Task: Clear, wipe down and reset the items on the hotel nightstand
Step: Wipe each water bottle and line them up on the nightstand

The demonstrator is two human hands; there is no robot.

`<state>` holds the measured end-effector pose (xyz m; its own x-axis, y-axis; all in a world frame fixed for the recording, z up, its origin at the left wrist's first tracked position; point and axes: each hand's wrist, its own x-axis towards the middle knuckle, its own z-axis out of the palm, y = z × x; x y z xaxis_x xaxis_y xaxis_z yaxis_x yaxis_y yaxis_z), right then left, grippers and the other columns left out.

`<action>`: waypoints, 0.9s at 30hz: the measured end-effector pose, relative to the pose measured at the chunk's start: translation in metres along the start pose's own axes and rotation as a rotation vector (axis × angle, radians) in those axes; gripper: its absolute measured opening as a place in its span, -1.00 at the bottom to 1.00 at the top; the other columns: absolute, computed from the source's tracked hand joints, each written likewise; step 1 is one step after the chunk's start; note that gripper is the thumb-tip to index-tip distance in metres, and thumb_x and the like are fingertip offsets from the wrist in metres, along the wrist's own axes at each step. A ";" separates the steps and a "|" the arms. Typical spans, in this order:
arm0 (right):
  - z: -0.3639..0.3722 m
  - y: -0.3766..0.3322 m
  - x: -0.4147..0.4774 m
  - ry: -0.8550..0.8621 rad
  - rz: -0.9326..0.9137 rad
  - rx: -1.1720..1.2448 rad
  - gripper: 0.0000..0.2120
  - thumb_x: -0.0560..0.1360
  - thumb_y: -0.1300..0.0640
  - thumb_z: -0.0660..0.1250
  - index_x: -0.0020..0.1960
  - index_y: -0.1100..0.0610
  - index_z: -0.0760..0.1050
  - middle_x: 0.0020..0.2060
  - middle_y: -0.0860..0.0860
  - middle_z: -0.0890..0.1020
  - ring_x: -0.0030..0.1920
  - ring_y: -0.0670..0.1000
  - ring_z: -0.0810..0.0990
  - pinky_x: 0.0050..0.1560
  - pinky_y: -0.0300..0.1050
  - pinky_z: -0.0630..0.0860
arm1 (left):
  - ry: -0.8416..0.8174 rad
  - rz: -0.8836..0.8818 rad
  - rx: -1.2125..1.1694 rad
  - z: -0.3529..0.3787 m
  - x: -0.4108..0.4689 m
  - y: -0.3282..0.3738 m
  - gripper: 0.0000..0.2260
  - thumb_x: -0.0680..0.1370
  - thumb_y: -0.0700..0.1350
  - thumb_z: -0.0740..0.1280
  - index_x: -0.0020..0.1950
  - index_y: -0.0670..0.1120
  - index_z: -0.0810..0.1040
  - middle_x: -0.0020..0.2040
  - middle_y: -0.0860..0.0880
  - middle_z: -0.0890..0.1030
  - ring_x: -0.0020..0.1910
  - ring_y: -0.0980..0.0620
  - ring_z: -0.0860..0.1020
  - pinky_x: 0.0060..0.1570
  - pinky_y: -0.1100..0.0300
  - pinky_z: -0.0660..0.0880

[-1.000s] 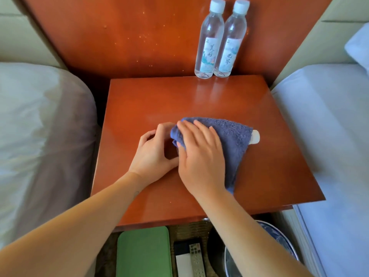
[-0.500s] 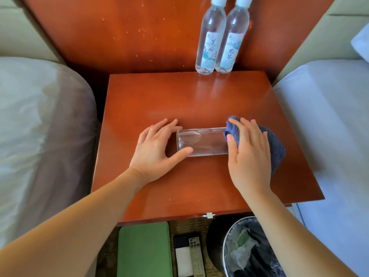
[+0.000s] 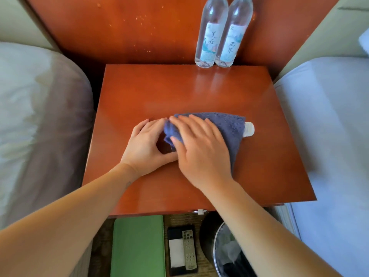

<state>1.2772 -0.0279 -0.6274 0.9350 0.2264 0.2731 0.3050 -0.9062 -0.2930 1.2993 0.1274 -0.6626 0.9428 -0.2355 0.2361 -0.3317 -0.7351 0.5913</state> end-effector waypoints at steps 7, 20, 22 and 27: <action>-0.034 0.077 0.000 -0.063 0.234 -0.016 -0.56 0.59 -0.12 -0.05 0.31 -0.04 0.46 0.15 -0.07 0.59 0.23 0.03 0.51 0.27 -0.02 0.36 | -0.042 0.025 0.002 -0.003 0.001 -0.001 -0.43 0.33 0.39 0.31 0.23 0.15 0.37 0.18 0.28 0.47 0.30 0.21 0.41 0.46 0.10 0.10; -0.070 0.114 -0.031 -0.483 0.050 0.471 -0.51 0.59 -0.01 0.03 0.46 -0.30 -0.03 0.50 -0.32 -0.13 0.52 -0.25 -0.25 0.49 -0.26 -0.28 | -0.027 0.027 -0.022 -0.003 0.002 -0.002 -0.46 0.36 0.39 0.29 0.24 0.16 0.38 0.20 0.35 0.43 0.22 0.24 0.45 0.47 0.02 0.16; -0.067 0.124 -0.037 -0.433 -0.112 0.189 -0.30 0.56 -0.03 0.17 0.54 -0.25 -0.17 0.55 -0.19 -0.20 0.54 -0.13 -0.27 0.51 -0.10 -0.25 | -0.014 0.018 -0.034 -0.001 0.001 -0.003 -0.44 0.36 0.41 0.28 0.26 0.16 0.39 0.20 0.36 0.42 0.26 0.24 0.44 0.47 0.08 0.13; -0.060 0.128 -0.009 -0.382 -0.024 -0.048 0.01 0.40 -0.21 0.43 0.59 0.06 -0.13 0.55 -0.03 0.12 0.56 0.01 -0.02 0.53 0.04 -0.02 | -0.048 0.009 -0.021 0.000 0.001 -0.005 -0.40 0.38 0.40 0.27 0.32 0.14 0.39 0.23 0.35 0.43 0.41 0.24 0.36 0.48 0.06 0.12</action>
<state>1.2967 -0.1673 -0.6125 0.9305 0.3565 -0.0838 0.3275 -0.9126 -0.2448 1.3023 0.1308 -0.6655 0.9400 -0.2730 0.2046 -0.3407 -0.7190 0.6058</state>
